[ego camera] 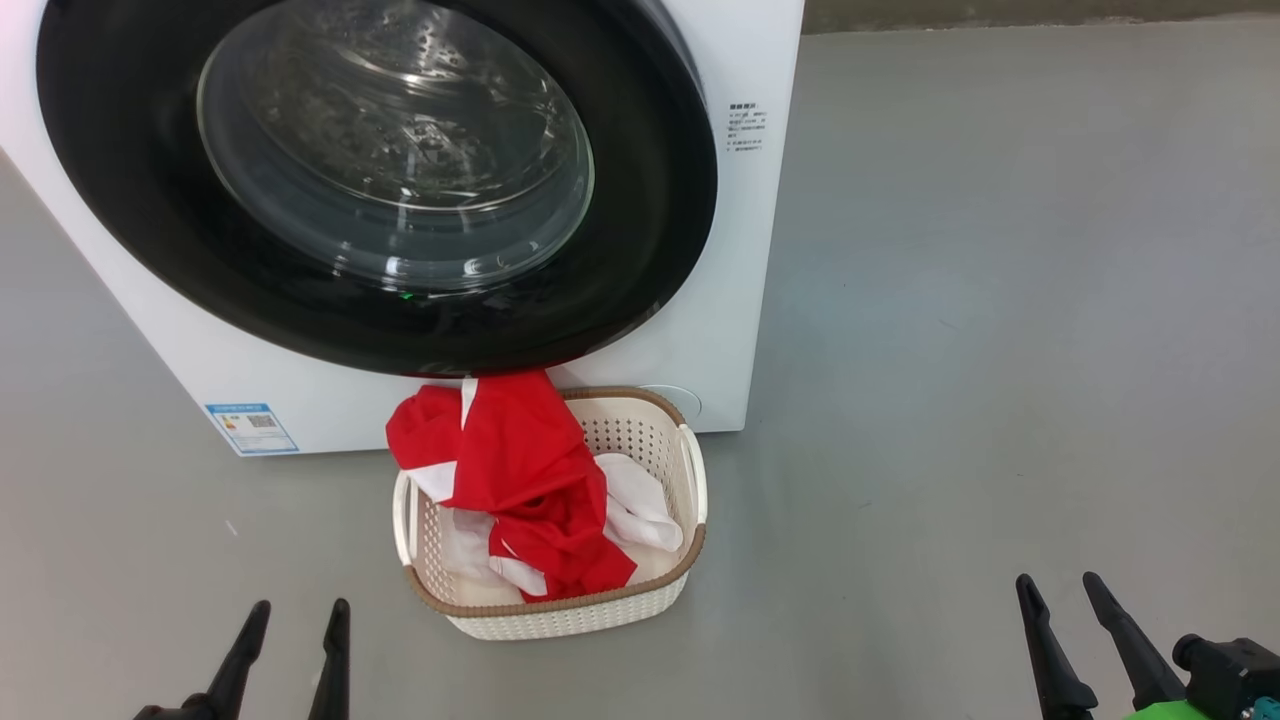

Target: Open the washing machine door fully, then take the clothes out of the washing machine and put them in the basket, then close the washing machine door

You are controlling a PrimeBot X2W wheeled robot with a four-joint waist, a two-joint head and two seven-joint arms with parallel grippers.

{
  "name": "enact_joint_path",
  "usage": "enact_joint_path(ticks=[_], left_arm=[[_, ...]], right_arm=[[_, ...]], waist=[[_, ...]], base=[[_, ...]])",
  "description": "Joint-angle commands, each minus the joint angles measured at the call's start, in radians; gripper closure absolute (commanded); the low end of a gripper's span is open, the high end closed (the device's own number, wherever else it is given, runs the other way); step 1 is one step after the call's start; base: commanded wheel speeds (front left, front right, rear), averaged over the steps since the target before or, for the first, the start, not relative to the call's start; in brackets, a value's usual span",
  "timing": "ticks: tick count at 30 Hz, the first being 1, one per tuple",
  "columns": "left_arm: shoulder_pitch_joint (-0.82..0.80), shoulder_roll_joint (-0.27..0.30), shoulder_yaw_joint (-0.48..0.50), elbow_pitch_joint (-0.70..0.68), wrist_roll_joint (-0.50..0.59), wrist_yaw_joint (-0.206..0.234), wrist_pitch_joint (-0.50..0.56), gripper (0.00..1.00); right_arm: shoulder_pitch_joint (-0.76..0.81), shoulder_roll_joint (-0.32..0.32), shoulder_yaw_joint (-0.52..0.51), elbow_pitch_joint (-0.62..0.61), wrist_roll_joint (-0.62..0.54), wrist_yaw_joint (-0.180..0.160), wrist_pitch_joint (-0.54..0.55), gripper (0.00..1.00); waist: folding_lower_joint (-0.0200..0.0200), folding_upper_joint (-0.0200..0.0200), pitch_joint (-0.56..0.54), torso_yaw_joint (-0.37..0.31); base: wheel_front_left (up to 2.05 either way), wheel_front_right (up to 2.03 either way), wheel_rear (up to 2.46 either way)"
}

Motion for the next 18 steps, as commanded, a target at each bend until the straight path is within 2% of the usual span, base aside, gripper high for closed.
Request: enact_joint_path(ticks=[1, 6, 7, 13, 18], left_arm=[[-0.016, 0.011, 0.04, -0.029, 0.012, 0.0, -0.012, 0.0], [-0.017, 0.008, 0.04, -0.03, 0.012, 0.0, -0.012, 0.0], [0.0, -0.002, 0.003, -0.001, 0.0, 0.0, 0.0, 1.0], [0.004, -0.04, -0.012, 0.079, -0.004, 0.0, 0.004, 1.0], [-0.002, -0.04, -0.007, 0.076, -0.058, 0.0, 0.02, 1.0]], right_arm=[[0.001, -0.016, 0.013, -0.027, -0.013, -0.001, -0.006, 0.0], [0.001, -0.016, 0.013, -0.028, -0.012, -0.001, -0.006, 0.0], [0.0, 0.0, -0.001, -0.002, 0.0, 0.0, 0.0, 1.0], [0.0, 0.041, 0.012, 0.076, 0.004, 0.0, 0.001, 1.0], [-0.008, 0.042, 0.008, 0.07, 0.049, 0.0, 0.016, 1.0]], waist=[[0.0, 0.0, 0.0, 0.0], [0.0, 0.0, 0.004, 0.002], [0.0, 0.0, 0.004, 0.002], [0.0, 0.0, 0.005, 0.002], [0.0018, 0.0, 0.002, 0.001]], base=[[0.0, 0.0, 0.0], [0.0, 0.0, 0.0], [0.0, 0.0, 0.0], [0.0, 0.0, 0.0], [0.0, 0.0, 0.0]])
